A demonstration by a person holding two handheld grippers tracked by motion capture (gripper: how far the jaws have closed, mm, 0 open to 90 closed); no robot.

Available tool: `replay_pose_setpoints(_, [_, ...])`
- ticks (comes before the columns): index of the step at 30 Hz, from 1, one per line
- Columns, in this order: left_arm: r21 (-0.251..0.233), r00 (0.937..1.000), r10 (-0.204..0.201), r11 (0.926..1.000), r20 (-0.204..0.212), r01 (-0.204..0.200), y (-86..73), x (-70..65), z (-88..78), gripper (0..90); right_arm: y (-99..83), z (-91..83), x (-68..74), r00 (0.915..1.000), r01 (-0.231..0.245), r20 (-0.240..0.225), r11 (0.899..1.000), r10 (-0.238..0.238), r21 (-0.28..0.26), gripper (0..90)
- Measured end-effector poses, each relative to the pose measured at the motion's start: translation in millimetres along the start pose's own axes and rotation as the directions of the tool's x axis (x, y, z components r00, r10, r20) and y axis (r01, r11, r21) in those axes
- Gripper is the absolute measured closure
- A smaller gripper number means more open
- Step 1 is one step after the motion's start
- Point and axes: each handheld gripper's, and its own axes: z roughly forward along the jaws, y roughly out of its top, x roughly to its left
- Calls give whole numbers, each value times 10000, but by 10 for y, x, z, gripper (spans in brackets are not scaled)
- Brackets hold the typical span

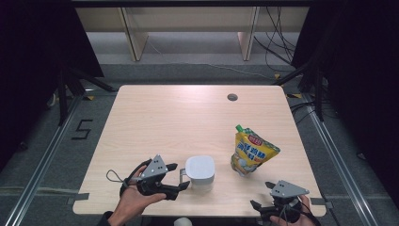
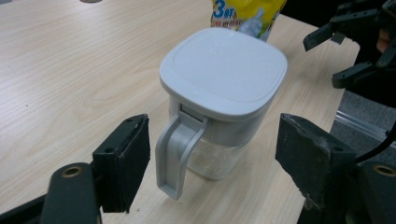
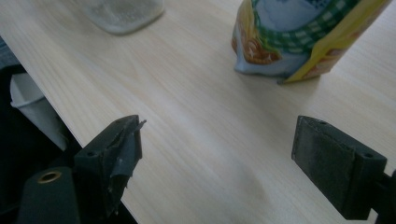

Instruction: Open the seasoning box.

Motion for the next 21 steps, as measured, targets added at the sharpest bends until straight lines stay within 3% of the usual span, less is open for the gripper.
replay_pose_setpoints(2, [-96, 9994, -336, 9994, -60, 336, 23, -27, -31, 271, 23, 10, 18, 10000, -77, -51, 9998, 76, -206, 160])
replay_pose_setpoints(6, [-184, 9994, -267, 9995, -198, 264, 90, -16, -64, 316, 63, 29, 62, 9996, 83, -274, 9985, -98, -548, 161])
replay_pose_setpoints(9, [-319, 9995, -317, 9990, -96, 314, 134, -18, -67, 352, 72, 41, 86, 9994, 184, -278, 9985, -199, -512, 161])
replay_pose_setpoints(10, [-323, 9999, -94, 9994, -86, 91, 158, -14, -74, 423, 78, 50, 103, 9994, 179, -301, 9989, -192, -426, 171])
replay_pose_setpoints(11, [-338, 9999, -148, 9993, -63, 145, 177, -30, -72, 423, 78, 50, 103, 9994, 179, -301, 9989, -192, -426, 171])
replay_pose_setpoints(12, [-355, 9998, 185, 9992, -54, -186, 210, -37, -63, 498, 75, 63, 107, 9996, 106, -265, 9995, -114, -281, 195])
replay_pose_setpoints(15, [-285, 9993, 342, 9990, -140, -346, 236, -49, -53, 582, 66, 72, 105, 9995, 38, -318, 9999, -42, -108, 203])
replay_pose_setpoints(16, [-246, 9969, 770, 9967, -153, -774, 260, -25, -24, 663, 64, 71, 100, 9997, -36, -253, 10000, 34, -86, 221])
replay_pose_setpoints(18, [-258, 9978, 651, 9975, -129, -654, 262, -19, 11, 694, 63, 70, 93, 9998, 25, -204, 9999, -28, -123, 227])
replay_pose_setpoints(20, [-279, 9957, 864, 9958, -328, -874, 265, -4, 53, 781, 65, 56, 107, 9992, -324, -236, 9995, 323, -54, 234])
replay_pose_setpoints(21, [-272, 9967, 746, 9968, -330, -755, 260, -7, 70, 806, 65, 56, 107, 9993, -297, -220, 9996, 296, -35, 245])
